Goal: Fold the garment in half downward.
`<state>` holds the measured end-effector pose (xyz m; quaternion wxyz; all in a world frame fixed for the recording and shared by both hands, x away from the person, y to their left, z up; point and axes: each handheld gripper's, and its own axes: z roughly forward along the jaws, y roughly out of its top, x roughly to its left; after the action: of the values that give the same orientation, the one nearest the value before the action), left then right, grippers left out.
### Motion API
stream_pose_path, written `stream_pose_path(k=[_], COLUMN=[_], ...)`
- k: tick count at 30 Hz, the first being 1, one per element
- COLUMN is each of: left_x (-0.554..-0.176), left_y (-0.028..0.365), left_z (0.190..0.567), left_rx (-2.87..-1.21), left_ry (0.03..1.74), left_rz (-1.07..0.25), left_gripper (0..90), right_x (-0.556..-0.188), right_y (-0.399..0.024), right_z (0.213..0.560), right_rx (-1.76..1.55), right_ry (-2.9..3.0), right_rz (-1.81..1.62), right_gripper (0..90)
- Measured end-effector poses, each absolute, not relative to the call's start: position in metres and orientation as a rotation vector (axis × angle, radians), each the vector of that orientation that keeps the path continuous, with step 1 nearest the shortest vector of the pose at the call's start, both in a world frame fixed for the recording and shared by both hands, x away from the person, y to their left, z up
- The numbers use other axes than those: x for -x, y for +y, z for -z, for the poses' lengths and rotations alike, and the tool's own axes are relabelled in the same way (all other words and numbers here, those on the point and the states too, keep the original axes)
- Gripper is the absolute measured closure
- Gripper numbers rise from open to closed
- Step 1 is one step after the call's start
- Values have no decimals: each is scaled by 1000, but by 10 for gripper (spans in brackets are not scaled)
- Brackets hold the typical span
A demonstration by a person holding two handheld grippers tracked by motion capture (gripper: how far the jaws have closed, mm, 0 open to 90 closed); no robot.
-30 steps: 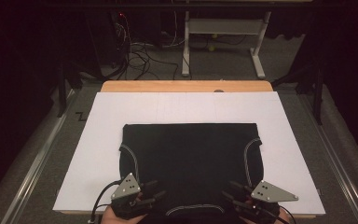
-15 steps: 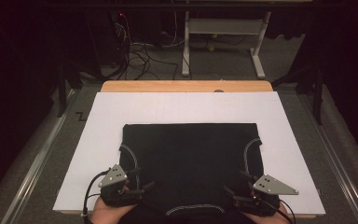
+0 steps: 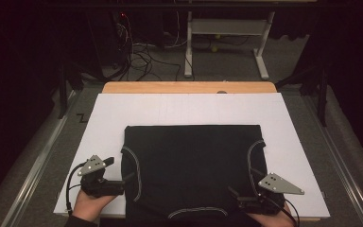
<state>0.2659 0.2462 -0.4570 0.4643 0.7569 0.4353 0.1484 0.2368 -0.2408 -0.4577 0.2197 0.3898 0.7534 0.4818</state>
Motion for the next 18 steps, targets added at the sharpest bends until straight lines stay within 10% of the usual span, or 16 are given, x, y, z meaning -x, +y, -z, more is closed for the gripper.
stream_pose_path(k=[18], left_x=[-281], left_y=[264], left_z=[467], left_rx=[-1833], left_ry=[1153], left_rz=[-369], left_gripper=[0], right_x=[-236], right_y=[-194], right_z=[453], right_rx=[-951], right_ry=[2132], right_rz=[-1342], right_gripper=[4])
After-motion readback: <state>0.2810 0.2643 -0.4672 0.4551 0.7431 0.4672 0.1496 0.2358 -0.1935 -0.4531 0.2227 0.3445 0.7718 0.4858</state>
